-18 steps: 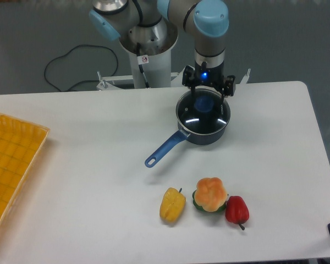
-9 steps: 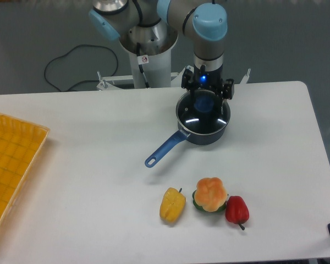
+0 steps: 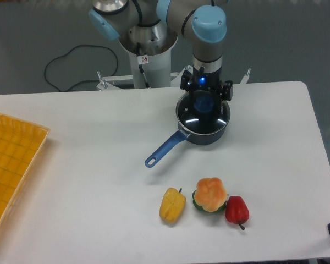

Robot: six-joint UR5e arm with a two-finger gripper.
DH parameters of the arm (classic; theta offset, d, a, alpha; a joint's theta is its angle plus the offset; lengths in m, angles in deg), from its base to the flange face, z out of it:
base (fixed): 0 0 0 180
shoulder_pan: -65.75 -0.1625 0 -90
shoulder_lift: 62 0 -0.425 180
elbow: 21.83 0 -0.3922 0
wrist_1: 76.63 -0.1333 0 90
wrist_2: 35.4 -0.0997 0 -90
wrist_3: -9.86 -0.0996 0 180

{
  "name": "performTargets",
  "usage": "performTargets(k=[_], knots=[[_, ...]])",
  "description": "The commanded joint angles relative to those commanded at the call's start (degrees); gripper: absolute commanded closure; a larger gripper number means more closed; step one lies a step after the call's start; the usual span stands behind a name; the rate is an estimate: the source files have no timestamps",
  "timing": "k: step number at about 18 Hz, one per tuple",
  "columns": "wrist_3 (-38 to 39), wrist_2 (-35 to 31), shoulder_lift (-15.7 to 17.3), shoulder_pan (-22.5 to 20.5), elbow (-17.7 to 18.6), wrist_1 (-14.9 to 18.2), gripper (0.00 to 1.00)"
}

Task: Open the lid
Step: 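Lower the gripper onto the blue knob of the glass lid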

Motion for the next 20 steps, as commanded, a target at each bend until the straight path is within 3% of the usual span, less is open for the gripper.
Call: performTargets(k=[4, 15, 20], knots=[[0.0, 0.0, -0.4, 0.0, 0.4, -1.6, 0.0], [-0.4, 0.1, -1.8, 0.6, 0.4, -1.8, 0.01], [-0.5, 0.1, -1.9, 1.3, 0.4, -1.8, 0.11]])
